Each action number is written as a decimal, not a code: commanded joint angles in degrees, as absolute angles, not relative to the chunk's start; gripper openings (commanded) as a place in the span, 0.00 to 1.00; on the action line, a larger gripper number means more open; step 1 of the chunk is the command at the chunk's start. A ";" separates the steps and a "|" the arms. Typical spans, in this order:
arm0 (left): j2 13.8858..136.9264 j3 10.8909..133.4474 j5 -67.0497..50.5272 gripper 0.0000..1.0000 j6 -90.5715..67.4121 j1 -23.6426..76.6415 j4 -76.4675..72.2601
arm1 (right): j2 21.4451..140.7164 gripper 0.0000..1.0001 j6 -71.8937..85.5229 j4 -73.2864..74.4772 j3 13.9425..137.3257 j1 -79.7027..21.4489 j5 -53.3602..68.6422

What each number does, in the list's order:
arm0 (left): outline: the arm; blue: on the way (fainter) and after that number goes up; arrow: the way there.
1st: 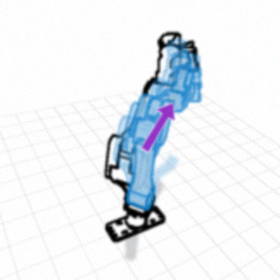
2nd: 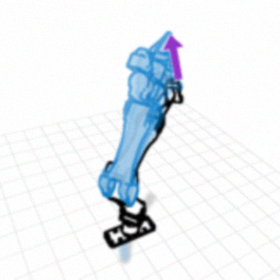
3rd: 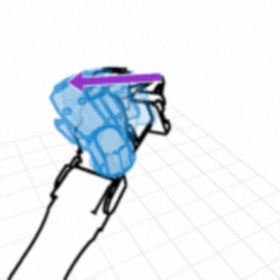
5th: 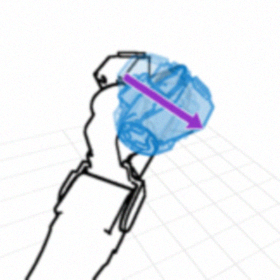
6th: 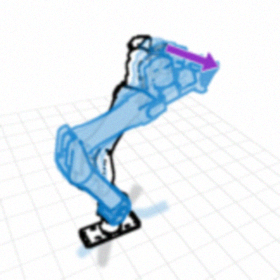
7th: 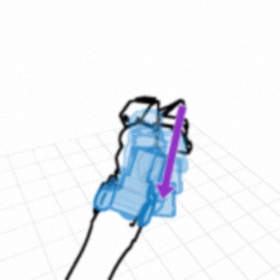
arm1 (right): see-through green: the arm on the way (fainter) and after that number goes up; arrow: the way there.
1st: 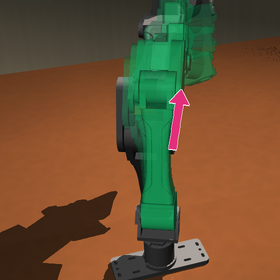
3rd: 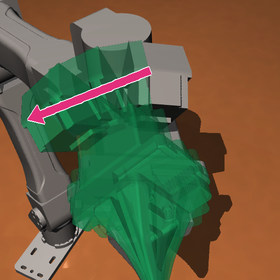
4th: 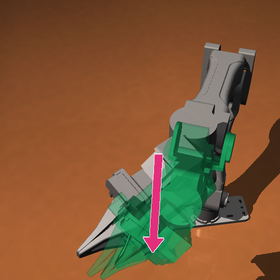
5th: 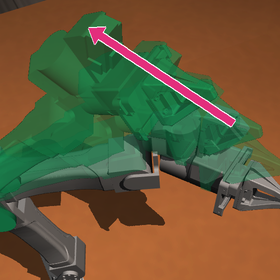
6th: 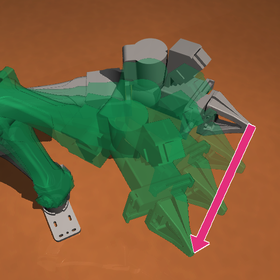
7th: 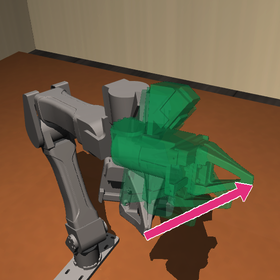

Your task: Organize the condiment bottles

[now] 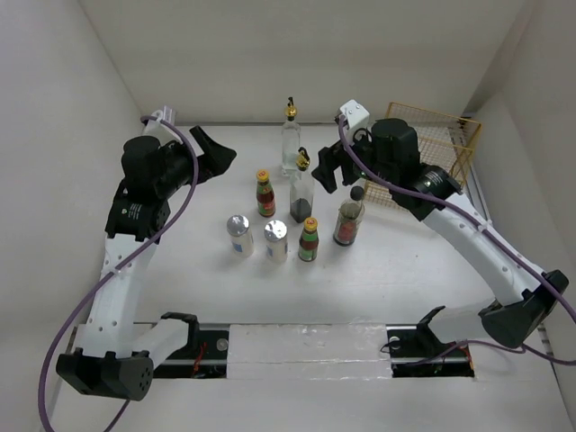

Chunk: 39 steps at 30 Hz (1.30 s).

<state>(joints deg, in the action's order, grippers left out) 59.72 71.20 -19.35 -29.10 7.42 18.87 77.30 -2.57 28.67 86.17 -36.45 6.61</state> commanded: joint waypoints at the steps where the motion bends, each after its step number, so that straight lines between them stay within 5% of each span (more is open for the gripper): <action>1: 58.80 72.60 -19.87 0.81 -30.76 7.47 17.92 | 78.13 0.88 -1.58 20.14 85.52 -37.26 6.68; 8: 58.80 71.37 -19.25 0.67 -30.76 10.36 17.93 | 83.74 0.88 -2.89 13.80 83.49 -36.31 6.75; 24: 64.15 80.32 -10.82 0.65 -27.78 14.05 24.25 | 91.93 0.86 -3.43 3.08 80.86 -36.39 3.60; 36: 65.74 81.39 -8.96 0.65 -27.77 14.59 24.79 | 95.71 0.64 -1.76 -2.99 79.63 -37.44 3.52; 39: 65.74 80.86 -8.96 0.65 -27.77 14.59 24.79 | 95.71 0.50 -1.76 -3.51 79.01 -37.44 2.72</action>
